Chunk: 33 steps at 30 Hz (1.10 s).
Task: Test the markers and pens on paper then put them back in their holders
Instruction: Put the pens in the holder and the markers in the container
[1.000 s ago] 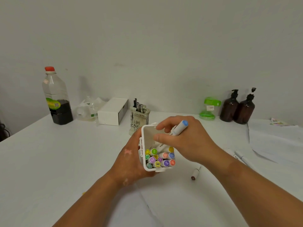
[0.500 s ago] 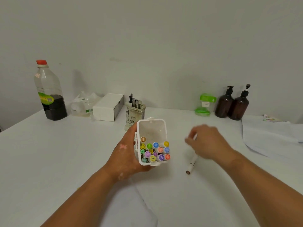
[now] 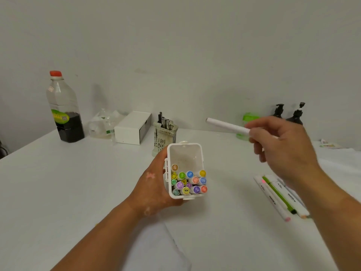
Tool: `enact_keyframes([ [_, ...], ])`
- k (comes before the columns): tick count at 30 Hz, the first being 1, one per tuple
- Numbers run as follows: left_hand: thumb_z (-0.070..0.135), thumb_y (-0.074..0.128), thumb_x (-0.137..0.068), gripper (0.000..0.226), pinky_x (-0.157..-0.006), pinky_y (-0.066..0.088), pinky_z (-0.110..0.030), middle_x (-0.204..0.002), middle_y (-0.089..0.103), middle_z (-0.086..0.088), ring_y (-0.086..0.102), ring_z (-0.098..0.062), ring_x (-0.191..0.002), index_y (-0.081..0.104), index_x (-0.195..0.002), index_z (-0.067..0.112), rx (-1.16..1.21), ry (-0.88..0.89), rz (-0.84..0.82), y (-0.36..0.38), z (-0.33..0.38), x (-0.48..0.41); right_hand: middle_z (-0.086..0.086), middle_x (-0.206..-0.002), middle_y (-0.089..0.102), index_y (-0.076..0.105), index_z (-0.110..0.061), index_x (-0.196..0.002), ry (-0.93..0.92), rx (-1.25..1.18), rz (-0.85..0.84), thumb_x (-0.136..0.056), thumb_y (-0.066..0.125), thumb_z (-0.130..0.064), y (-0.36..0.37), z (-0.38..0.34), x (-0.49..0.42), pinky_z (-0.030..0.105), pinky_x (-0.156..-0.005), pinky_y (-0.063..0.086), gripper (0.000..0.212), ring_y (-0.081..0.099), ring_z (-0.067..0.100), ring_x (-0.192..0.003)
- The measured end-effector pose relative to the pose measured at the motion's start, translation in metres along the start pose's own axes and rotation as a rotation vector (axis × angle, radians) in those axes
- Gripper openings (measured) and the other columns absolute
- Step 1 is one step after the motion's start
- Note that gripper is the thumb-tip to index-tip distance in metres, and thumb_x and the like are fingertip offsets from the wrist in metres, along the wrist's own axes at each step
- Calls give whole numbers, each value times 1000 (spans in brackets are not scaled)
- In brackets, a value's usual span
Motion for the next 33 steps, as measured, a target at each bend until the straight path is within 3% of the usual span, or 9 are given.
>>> enact_keyframes([
  [3,40,95,-56,106,-92,48,-9,-131,54,30,55,4,-122,30,-140,47,-12,10,3,0,1,-1,-9,-59,65,75,-30,-78,-224,-47,-48,-75,64,-32,-5,-55,15,17,-46,39,11,48,4,-47],
  [6,40,96,-55,107,-88,46,-5,-129,54,32,56,5,-119,29,-138,53,-25,30,17,0,4,-1,-18,-54,60,67,-29,-70,-330,245,-144,-73,70,-36,19,-71,30,10,-48,37,8,53,2,-49],
  [13,54,91,-51,103,-84,51,-9,-124,57,31,61,0,-115,28,-132,67,-33,37,43,1,6,0,-8,-97,62,62,-33,-105,-391,702,-407,-98,41,-62,93,-36,51,34,-74,48,37,58,14,-86],
  [16,54,92,-52,104,-85,51,-10,-124,57,30,61,0,-115,30,-135,61,-45,42,25,1,6,1,-14,-87,53,62,-35,-107,-366,521,-447,-93,31,-69,89,-31,55,30,-72,43,48,52,7,-80],
  [19,48,94,-53,104,-87,48,-6,-127,56,30,58,3,-118,33,-138,49,-36,42,12,1,3,2,-14,-70,59,67,-32,-92,-337,286,-198,-92,49,-51,48,-11,41,14,-66,40,26,56,5,-69],
  [22,44,93,-50,105,-83,46,-2,-124,55,38,57,9,-116,34,-135,48,-23,41,9,2,3,1,-14,-86,71,68,-34,-94,-71,517,-49,-96,56,-31,-7,59,11,11,-67,39,13,61,2,-75],
  [25,42,96,-50,107,-81,44,1,-122,53,44,55,15,-113,31,-133,53,-24,52,7,6,5,0,7,-117,69,63,-16,-113,380,841,-176,-102,49,-35,-56,152,-1,29,-76,43,26,62,24,-97],
  [30,45,88,-48,103,-81,40,4,-120,54,43,51,22,-112,31,-134,48,3,35,-14,16,6,-2,-1,-66,70,64,-16,-80,660,951,-373,-80,43,-84,-62,204,20,25,-51,46,72,68,14,-63],
  [33,38,90,-49,103,-82,41,4,-125,54,29,52,21,-113,33,-134,45,5,23,-21,17,1,-2,1,-72,72,65,-20,-79,648,873,-364,-59,48,-95,-46,196,21,24,-47,50,79,68,11,-51],
])
Point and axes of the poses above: each hand's wrist, its own x-axis away from the middle knuckle, its own y-axis out of the palm, z = x × y, the point moved 5 cm from there along -x, towards the middle knuckle
